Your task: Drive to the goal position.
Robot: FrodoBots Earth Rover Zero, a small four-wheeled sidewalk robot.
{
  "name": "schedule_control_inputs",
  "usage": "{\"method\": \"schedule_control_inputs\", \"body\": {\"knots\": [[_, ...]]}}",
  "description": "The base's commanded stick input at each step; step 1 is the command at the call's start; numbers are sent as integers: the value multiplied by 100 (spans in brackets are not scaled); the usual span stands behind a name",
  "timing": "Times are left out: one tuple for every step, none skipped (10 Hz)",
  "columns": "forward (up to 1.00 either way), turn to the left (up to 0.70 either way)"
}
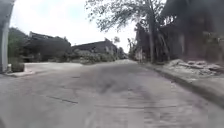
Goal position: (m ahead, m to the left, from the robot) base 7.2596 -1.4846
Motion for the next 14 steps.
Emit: {"method": "schedule_control_inputs", "body": {"knots": [[100, 0], [100, 0], [100, 0], [100, -1], [100, -2], [100, -9], [100, -38], [100, -40], [100, -40], [100, -40], [100, -40], [100, -35], [100, -5], [100, 0]]}}
